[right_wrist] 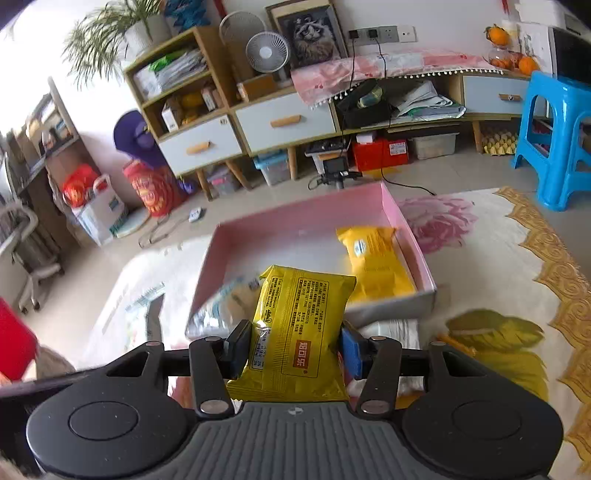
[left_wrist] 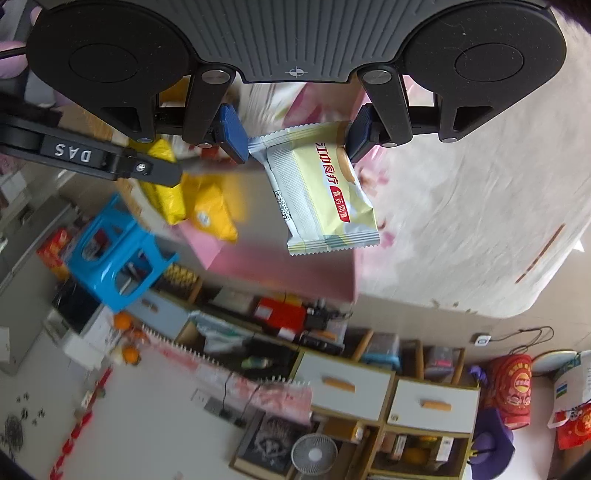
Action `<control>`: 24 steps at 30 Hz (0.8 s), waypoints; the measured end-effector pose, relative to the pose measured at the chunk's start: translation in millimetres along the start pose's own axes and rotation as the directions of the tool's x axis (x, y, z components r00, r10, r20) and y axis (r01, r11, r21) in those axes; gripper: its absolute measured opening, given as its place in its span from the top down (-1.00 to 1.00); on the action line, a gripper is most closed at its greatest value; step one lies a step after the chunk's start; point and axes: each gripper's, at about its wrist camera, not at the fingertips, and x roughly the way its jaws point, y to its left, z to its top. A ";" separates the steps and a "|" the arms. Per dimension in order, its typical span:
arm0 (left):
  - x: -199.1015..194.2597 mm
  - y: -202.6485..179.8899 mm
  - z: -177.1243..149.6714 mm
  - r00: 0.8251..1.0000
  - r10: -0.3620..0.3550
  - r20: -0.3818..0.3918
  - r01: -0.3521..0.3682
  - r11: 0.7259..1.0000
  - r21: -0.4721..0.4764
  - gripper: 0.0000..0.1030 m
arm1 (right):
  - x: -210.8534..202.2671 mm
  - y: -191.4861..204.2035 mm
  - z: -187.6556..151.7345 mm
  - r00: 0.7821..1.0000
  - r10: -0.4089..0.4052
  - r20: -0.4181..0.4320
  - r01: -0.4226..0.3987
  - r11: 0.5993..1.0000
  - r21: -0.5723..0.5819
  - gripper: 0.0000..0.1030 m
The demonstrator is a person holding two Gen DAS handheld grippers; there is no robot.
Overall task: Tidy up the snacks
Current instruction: 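Carry both packs into the pink box and open both tools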
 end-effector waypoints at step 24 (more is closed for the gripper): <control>116.0 -28.9 37.7 0.997 0.072 0.024 -0.076 0.947 0.312 -0.10 | 63.4 -41.1 23.5 0.989 0.145 0.003 -0.141 0.964 0.227 0.19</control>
